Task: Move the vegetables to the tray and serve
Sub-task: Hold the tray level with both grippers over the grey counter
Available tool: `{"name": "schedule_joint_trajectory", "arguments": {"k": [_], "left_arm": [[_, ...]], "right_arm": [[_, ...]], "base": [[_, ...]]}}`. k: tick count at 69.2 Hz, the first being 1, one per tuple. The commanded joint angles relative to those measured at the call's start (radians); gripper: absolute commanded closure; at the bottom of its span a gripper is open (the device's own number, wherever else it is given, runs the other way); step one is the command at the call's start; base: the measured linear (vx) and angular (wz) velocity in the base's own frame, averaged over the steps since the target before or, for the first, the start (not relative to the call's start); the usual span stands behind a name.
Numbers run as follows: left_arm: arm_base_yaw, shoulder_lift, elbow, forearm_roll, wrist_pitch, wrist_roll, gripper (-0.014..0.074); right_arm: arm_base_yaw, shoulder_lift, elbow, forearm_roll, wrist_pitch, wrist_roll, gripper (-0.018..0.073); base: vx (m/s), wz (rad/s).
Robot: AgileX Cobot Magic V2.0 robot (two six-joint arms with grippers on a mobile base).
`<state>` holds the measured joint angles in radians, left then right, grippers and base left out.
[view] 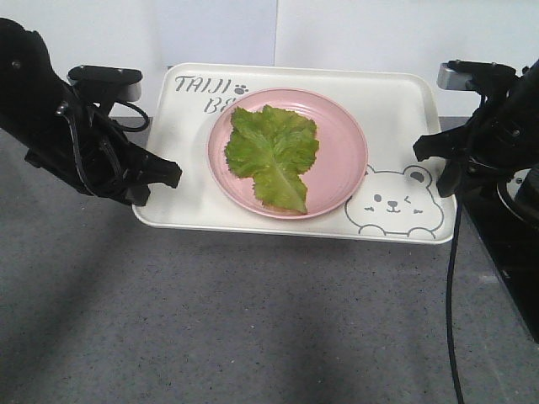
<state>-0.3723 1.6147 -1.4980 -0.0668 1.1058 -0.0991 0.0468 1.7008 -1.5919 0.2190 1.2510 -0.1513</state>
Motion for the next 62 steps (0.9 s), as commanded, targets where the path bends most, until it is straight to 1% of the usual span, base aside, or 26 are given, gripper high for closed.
{"name": "schedule_joint_trajectory", "arguments": {"k": [1, 62], "left_arm": [[-0.014, -0.049, -0.033, -0.088, -0.09, 0.027, 0.0603], [-0.014, -0.049, -0.033, -0.088, -0.09, 0.027, 0.0603]], "right_arm": [[0.011, -0.051, -0.027, 0.089, -0.017, -0.029, 0.0565], [0.011, -0.051, -0.027, 0.089, -0.017, -0.029, 0.0565]], "base": [[0.04, -0.03], [0.03, -0.01]]}}
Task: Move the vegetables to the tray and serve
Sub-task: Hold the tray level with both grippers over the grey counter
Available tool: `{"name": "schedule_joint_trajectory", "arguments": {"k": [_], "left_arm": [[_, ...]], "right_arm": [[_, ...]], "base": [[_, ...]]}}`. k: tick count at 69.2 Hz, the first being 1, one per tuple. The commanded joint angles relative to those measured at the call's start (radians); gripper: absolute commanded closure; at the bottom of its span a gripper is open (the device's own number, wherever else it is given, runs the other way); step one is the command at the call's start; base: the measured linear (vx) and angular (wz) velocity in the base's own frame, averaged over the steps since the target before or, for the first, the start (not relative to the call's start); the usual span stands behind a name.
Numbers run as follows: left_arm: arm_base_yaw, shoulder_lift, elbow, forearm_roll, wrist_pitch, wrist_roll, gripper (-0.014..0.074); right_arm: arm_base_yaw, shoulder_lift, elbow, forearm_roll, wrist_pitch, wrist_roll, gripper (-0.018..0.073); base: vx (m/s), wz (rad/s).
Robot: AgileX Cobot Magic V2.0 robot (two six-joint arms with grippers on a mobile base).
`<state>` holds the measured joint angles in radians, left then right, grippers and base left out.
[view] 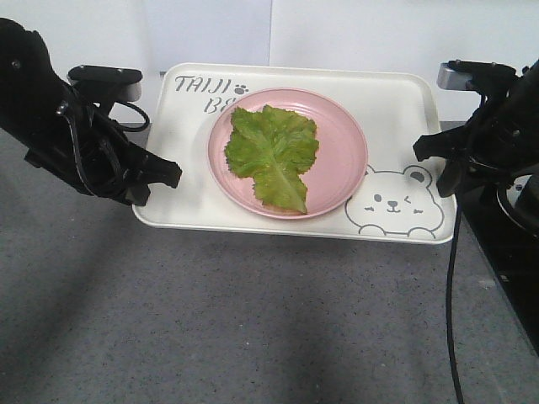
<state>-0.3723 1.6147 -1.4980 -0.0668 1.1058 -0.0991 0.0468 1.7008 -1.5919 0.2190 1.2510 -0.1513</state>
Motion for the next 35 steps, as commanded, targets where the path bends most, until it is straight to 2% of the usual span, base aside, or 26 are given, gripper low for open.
{"name": "schedule_joint_trajectory", "arguments": {"k": [1, 35], "left_arm": [[-0.014, -0.049, -0.033, -0.088, -0.09, 0.027, 0.0603], [-0.014, -0.049, -0.033, -0.088, -0.09, 0.027, 0.0603]], "right_arm": [[0.011, -0.051, -0.027, 0.089, -0.017, -0.029, 0.0565], [0.011, -0.051, -0.027, 0.089, -0.017, -0.029, 0.0565]], "base": [[0.01, 0.0], [0.0, 0.0]]}}
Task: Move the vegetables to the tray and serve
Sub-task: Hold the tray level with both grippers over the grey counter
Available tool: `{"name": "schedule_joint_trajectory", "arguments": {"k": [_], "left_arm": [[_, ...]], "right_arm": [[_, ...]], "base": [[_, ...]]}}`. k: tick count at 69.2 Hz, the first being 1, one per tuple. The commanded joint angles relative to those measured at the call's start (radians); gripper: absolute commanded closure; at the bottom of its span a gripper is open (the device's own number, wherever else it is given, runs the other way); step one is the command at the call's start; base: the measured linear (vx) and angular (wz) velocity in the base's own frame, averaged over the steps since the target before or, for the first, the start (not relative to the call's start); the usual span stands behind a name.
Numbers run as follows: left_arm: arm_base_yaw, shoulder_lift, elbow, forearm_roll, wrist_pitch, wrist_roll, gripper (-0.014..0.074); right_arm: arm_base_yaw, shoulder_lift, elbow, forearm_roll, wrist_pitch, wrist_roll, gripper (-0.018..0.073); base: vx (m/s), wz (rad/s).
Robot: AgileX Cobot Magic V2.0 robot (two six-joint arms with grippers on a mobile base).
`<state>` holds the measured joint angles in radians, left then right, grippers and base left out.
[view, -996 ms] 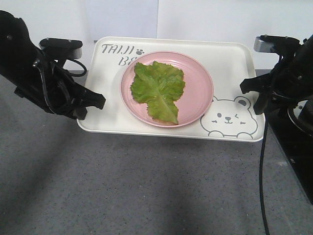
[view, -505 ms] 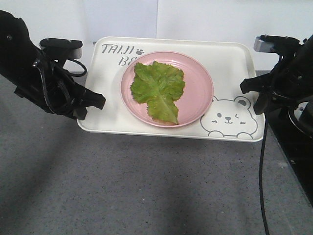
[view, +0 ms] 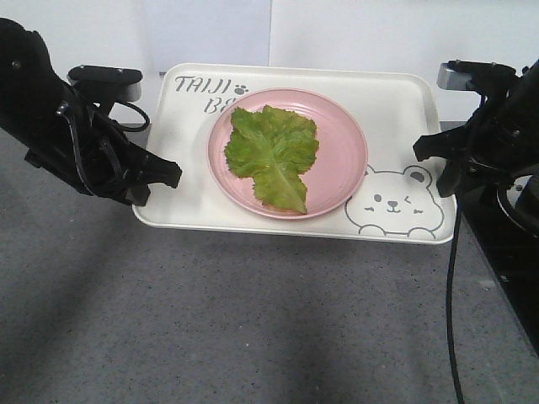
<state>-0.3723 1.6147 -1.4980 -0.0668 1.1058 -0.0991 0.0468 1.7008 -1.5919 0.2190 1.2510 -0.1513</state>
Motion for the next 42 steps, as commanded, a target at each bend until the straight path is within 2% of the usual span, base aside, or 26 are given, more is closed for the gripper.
{"name": "schedule_joint_trajectory", "arguments": {"k": [1, 42], "left_arm": [[-0.014, -0.049, -0.033, -0.088, -0.09, 0.027, 0.0603], [-0.014, -0.049, -0.033, -0.088, -0.09, 0.027, 0.0603]], "right_arm": [[0.011, -0.051, -0.027, 0.089, -0.017, -0.029, 0.0565], [0.011, -0.051, -0.027, 0.089, -0.017, -0.029, 0.0565]], "base": [[0.0, 0.0], [0.01, 0.0]]}}
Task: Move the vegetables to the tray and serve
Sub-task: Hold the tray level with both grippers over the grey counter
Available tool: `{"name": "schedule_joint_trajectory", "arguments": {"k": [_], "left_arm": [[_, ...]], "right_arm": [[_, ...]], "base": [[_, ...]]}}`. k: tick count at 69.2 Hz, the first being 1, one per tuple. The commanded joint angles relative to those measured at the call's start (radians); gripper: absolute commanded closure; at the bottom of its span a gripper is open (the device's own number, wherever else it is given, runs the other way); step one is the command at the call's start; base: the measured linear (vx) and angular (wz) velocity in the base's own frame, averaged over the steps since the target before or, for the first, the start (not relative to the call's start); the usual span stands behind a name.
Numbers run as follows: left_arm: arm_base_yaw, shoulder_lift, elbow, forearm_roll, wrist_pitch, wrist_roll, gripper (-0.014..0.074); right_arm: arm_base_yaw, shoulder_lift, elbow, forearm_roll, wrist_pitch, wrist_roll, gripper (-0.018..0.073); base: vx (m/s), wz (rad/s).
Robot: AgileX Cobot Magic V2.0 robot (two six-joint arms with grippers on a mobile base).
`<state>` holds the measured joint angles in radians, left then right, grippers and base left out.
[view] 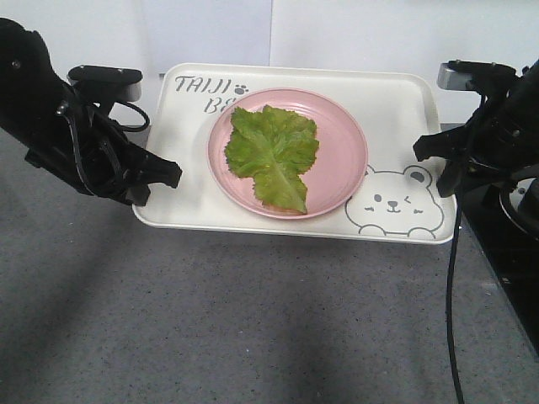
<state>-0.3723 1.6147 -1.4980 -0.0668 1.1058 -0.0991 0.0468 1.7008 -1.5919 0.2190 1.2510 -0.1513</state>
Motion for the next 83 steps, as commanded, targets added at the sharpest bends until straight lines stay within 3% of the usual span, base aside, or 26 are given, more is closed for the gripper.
{"name": "schedule_joint_trajectory", "arguments": {"k": [1, 83], "left_arm": [[-0.014, -0.049, -0.033, -0.088, -0.09, 0.027, 0.0603], [-0.014, -0.049, -0.033, -0.088, -0.09, 0.027, 0.0603]], "right_arm": [[0.011, -0.051, -0.027, 0.089, -0.017, -0.029, 0.0565], [0.011, -0.051, -0.027, 0.089, -0.017, -0.029, 0.0565]], "base": [[0.01, 0.0], [0.0, 0.0]]}}
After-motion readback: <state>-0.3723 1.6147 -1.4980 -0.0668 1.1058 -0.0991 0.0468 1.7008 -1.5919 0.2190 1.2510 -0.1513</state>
